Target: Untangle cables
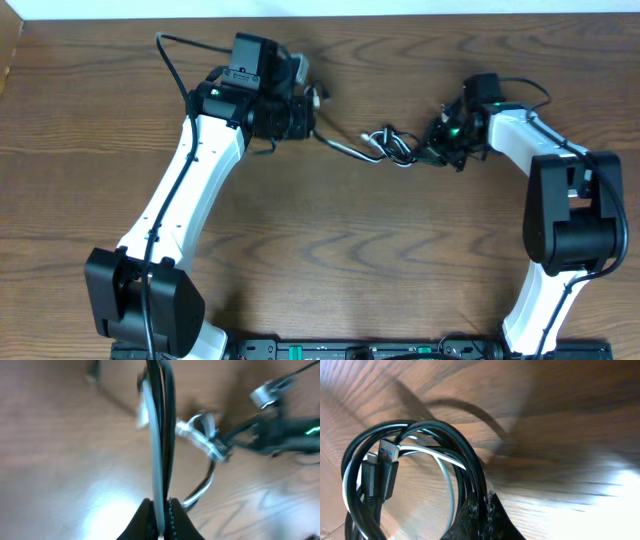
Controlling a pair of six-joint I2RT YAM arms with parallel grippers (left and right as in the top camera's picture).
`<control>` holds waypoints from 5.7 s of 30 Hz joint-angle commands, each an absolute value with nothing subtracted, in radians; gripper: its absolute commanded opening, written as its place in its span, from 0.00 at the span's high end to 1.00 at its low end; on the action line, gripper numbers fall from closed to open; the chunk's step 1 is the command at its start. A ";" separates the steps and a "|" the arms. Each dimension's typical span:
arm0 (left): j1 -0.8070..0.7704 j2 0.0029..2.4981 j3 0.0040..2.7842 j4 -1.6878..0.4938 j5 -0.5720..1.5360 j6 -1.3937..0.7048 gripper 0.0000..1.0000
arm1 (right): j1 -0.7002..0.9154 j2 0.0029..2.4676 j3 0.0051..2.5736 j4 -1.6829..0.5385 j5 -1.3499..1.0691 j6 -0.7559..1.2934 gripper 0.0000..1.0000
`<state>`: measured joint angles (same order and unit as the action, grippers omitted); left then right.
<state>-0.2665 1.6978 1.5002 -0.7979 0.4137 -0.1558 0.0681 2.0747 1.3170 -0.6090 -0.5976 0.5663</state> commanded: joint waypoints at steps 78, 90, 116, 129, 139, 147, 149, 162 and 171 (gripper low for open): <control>-0.094 1.622 1.334 -0.660 0.443 -0.252 0.64 | 0.518 2.050 1.441 -0.707 -0.058 -0.120 0.65; -0.229 1.665 1.306 -0.672 0.572 -0.164 0.80 | 0.517 2.051 1.409 -0.684 -0.041 -0.113 0.71; -0.317 2.034 1.306 -0.600 0.564 -0.327 0.86 | 0.395 2.083 1.388 -0.666 -0.213 -0.056 0.99; -0.313 2.093 1.306 -0.596 0.495 -0.425 0.86 | 0.274 2.051 1.577 -0.867 -0.683 -0.104 0.99; -0.313 2.093 1.306 -0.600 0.484 -0.433 0.86 | 0.119 2.017 1.734 -0.977 -0.820 -0.052 0.99; -0.313 2.093 1.306 -0.606 0.461 -0.455 0.86 | -0.059 2.018 1.735 -0.952 -0.566 0.164 0.99; -0.313 2.093 1.306 -0.607 0.461 -0.456 0.86 | -0.089 2.018 1.732 -0.950 -0.468 0.209 0.99; -0.312 2.092 1.307 -0.601 0.468 -0.457 0.87 | -0.118 2.020 1.710 -0.930 -0.395 0.196 0.99; -0.288 1.938 1.327 -0.513 0.645 -0.266 0.67 | 0.009 2.020 1.710 -0.957 -0.585 0.207 0.99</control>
